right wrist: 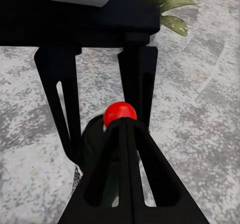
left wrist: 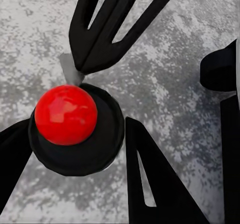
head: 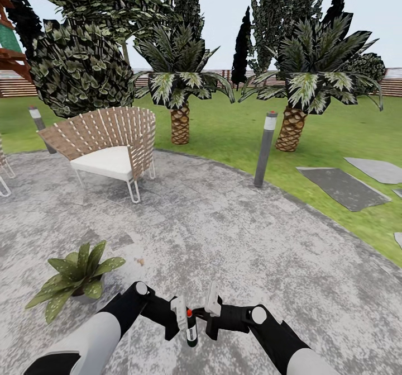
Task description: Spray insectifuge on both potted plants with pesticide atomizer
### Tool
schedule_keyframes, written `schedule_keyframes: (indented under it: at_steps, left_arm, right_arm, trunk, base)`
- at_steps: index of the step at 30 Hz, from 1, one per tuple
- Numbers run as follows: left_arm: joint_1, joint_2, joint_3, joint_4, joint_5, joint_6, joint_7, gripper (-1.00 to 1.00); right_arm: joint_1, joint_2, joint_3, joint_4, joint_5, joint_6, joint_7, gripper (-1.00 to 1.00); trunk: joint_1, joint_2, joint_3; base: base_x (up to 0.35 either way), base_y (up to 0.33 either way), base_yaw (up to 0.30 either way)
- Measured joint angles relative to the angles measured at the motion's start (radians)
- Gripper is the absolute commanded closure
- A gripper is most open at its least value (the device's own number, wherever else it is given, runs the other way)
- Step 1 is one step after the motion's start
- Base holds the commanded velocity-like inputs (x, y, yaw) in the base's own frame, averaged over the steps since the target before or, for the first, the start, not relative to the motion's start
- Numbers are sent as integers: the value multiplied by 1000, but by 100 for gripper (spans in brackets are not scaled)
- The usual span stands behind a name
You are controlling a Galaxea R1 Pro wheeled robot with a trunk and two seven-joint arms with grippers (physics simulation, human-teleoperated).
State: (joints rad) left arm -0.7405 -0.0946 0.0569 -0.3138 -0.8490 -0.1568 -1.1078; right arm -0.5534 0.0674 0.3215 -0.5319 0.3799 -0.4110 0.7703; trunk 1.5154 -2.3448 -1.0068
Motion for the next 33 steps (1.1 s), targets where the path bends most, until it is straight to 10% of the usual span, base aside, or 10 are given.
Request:
schedule_keyframes:
  at_steps: [14,15,28,30,33]
  left_arm:
    - [56,144,-10,11,-23,2,10,100]
    - [65,156,-11,12,-33,3,11,100]
    - [124,176,4,13,-26,17,100,100]
    - [133,173,6,27,15,16,188,100]
    - [158,169,8,44,170,7,349,100]
  right_arm:
    - [0,-12,2,14,2,-1,0,100]
    - [0,-24,1,28,1,-1,-1,-100]
    - [2,-241,-5,187,-10,-2,-82,-100]
    - [3,-250,-4,260,-26,-2,-156,-100]
    - [5,-244,-16,394,-169,-5,-345,-100]
  trunk:
    - [0,0,0]
    - [0,0,0]
    - [0,0,0]
    - [0,0,0]
    - [0,0,0]
  base:
    - [0,0,0]
    - [0,0,0]
    - [0,0,0]
    - [0,0,0]
    - [0,0,0]
